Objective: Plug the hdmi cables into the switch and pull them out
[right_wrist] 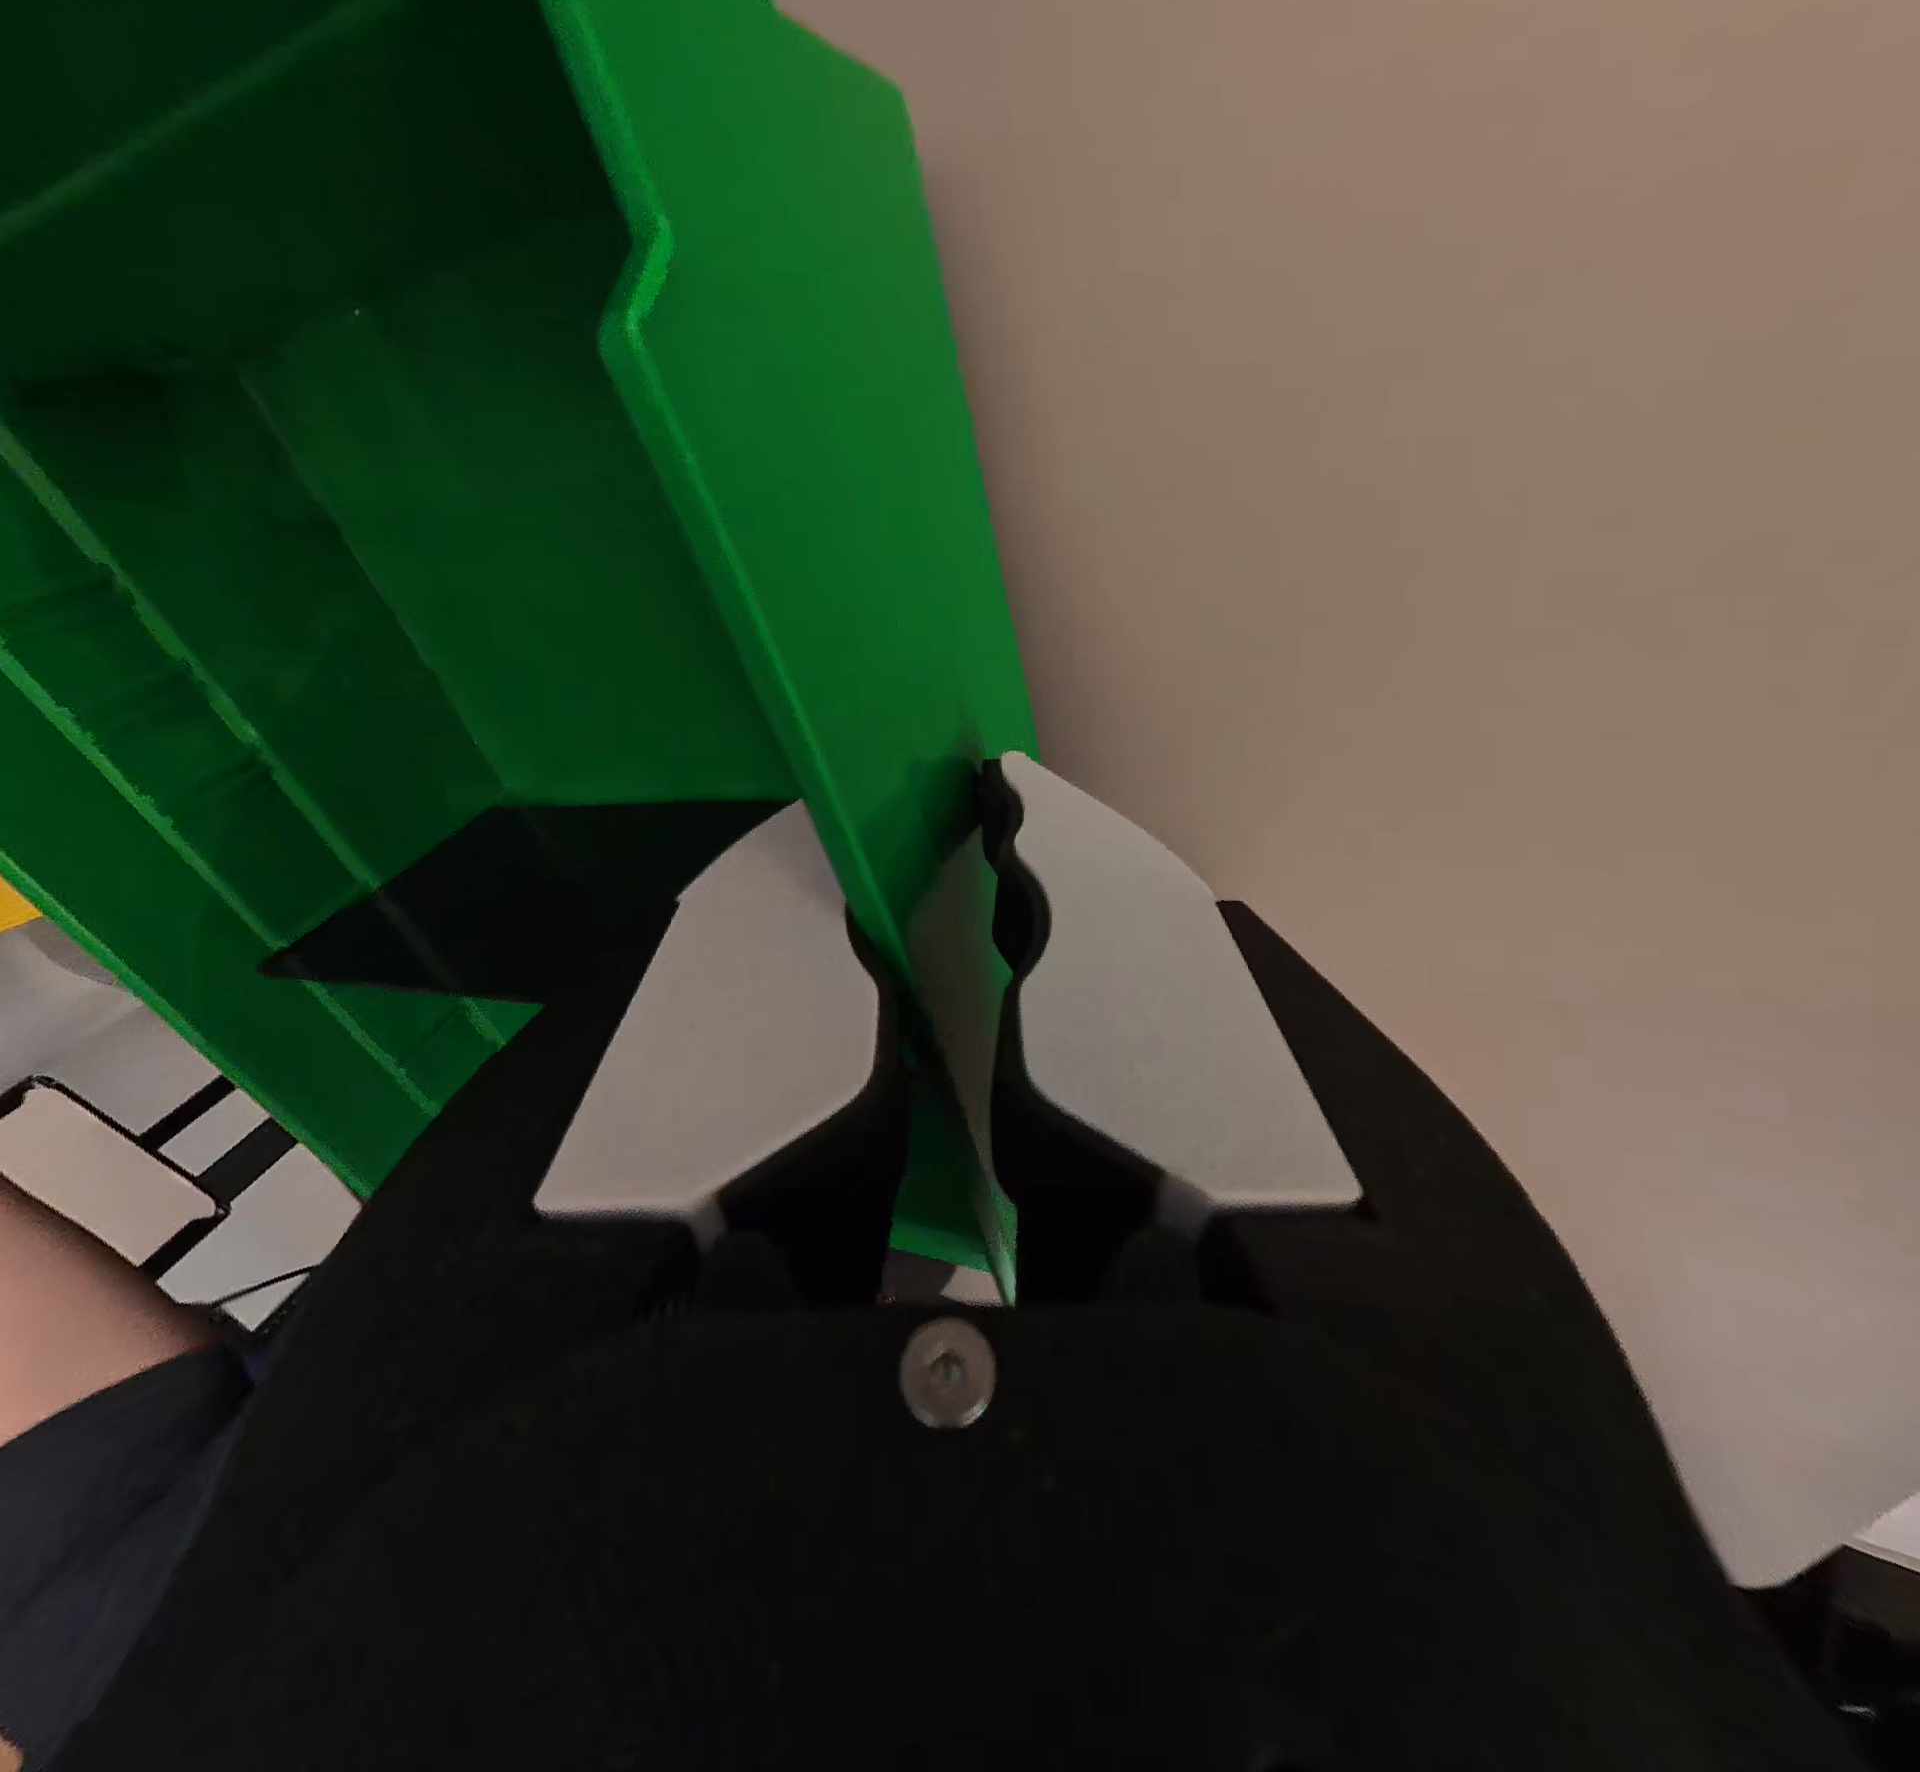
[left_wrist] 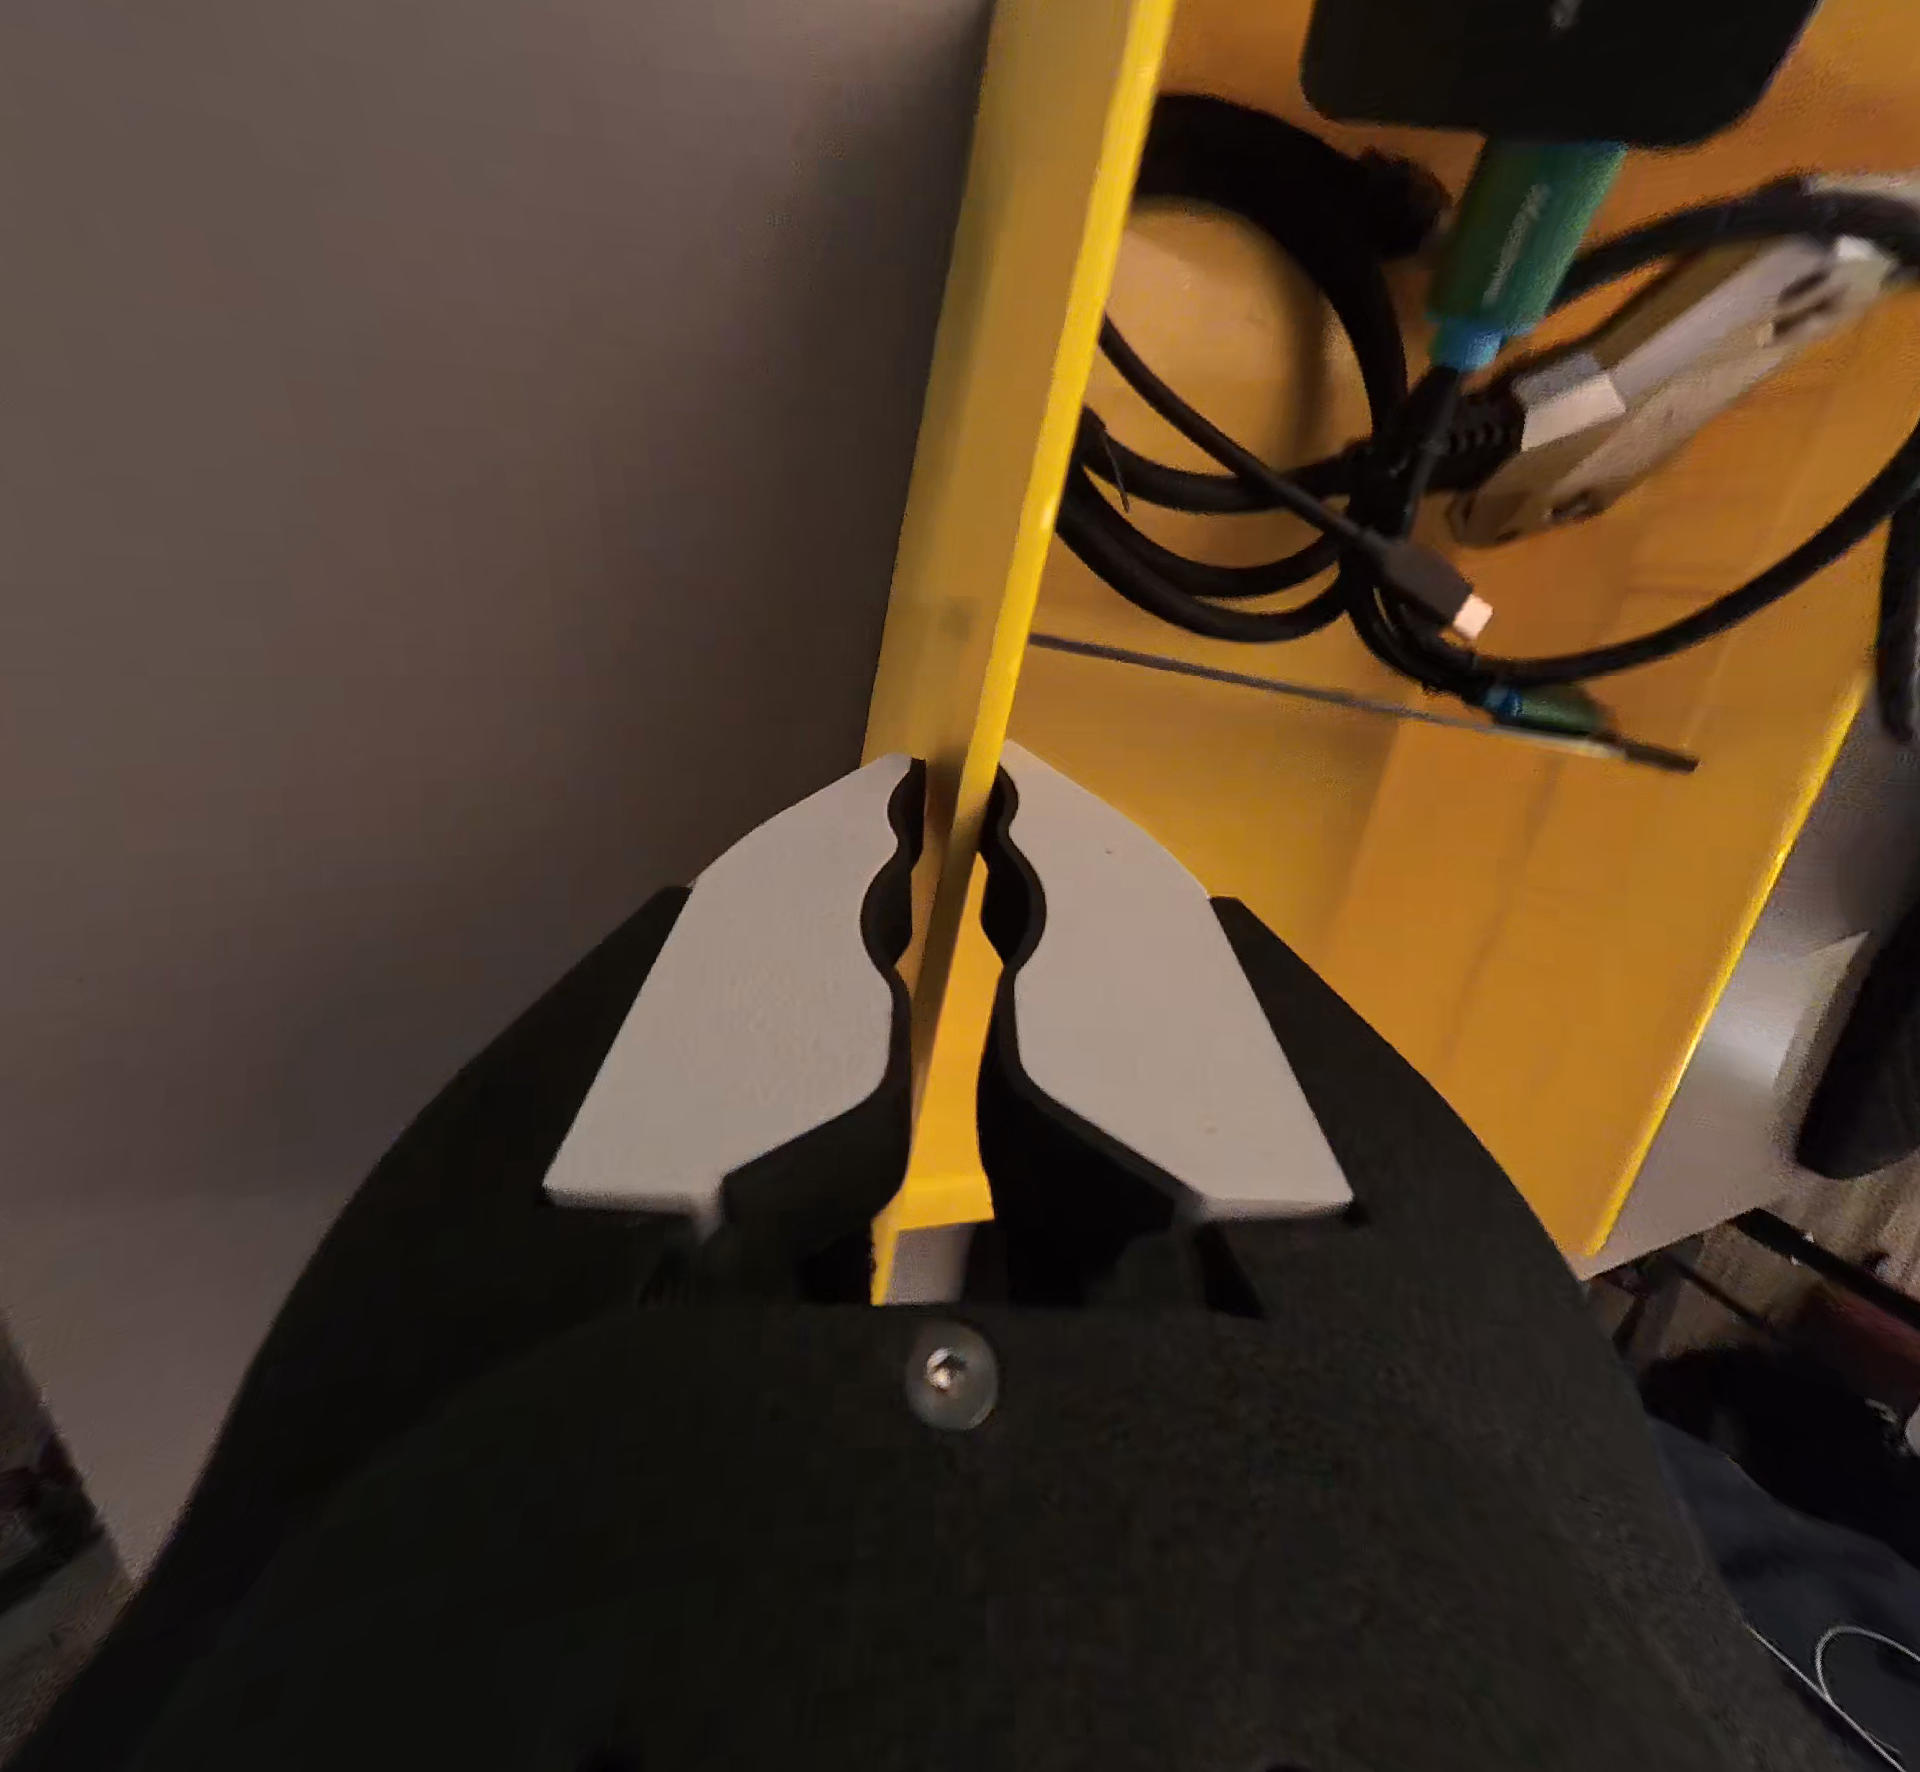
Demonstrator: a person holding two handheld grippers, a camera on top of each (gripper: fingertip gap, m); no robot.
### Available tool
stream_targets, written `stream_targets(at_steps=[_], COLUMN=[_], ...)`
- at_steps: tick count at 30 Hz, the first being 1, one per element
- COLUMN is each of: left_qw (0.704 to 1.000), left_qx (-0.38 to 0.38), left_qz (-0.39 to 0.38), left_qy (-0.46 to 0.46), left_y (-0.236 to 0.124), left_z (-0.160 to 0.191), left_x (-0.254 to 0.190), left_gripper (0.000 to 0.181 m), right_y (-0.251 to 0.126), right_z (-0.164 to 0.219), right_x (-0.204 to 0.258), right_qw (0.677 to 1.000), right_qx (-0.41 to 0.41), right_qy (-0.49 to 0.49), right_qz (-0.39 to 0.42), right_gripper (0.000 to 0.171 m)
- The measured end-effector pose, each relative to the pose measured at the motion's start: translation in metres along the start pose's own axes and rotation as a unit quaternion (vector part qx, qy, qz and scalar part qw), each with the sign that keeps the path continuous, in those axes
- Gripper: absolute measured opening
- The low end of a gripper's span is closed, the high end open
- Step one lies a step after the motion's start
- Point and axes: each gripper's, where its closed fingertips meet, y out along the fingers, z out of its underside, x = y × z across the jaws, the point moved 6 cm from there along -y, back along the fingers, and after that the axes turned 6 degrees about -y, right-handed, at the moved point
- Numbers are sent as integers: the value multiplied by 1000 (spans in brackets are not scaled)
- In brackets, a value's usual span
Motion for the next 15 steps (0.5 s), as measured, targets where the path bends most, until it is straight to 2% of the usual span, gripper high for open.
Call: stream_targets(at_steps=[5, 8, 13, 15], left_qw=[999, 997, 998, 999], left_qx=[-21, -29, -26, -27], left_qz=[44, 69, 53, 38], left_qy=[-21, -7, 15, 25], left_y=[-11, -11, -11, -11], left_z=[10, 10, 8, 7], left_x=[27, 29, 28, 27], left_gripper=[10, 13, 12, 10], right_y=[15, 18, 16, 16], right_z=[-11, -18, -22, -24], right_x=[-3, -1, -2, -4], right_qw=[1000, 999, 994, 993], right_qx=[4, -5, 13, 14], right_qy=[4, -37, -82, -90], right_qz=[23, 22, 74, 72], right_gripper=[8, 9, 5, 5])
